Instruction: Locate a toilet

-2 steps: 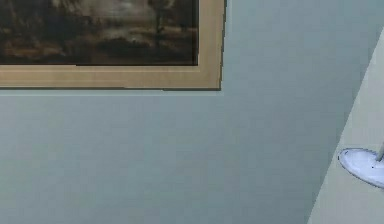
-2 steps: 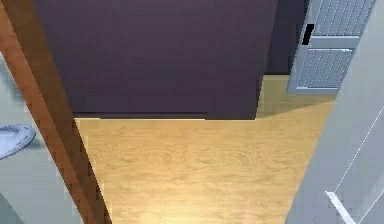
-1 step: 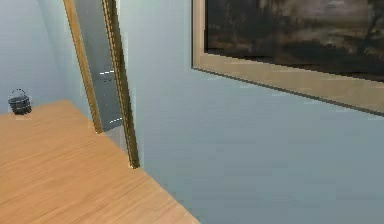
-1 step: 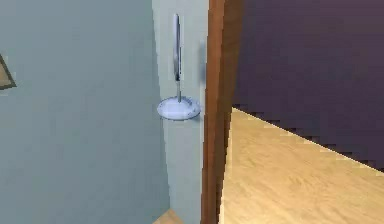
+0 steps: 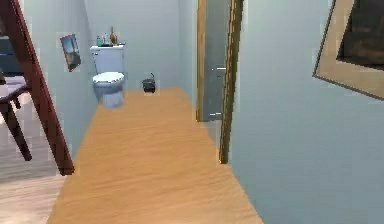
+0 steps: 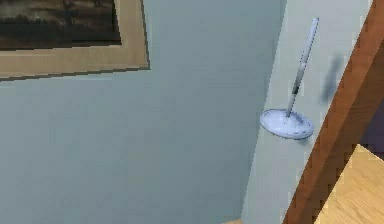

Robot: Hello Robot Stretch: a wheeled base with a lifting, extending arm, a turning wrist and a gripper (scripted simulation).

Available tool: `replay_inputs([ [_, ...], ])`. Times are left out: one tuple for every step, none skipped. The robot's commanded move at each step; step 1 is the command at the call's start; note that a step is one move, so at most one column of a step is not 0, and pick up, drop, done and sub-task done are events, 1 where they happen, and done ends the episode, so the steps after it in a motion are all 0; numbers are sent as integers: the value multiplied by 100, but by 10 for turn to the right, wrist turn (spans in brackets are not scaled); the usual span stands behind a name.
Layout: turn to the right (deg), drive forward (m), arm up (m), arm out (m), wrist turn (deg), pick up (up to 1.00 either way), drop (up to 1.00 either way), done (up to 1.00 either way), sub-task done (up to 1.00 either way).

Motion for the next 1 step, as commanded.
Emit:
replay_inputs([
  [0,45,0,0,0,0,0,0,0],
])
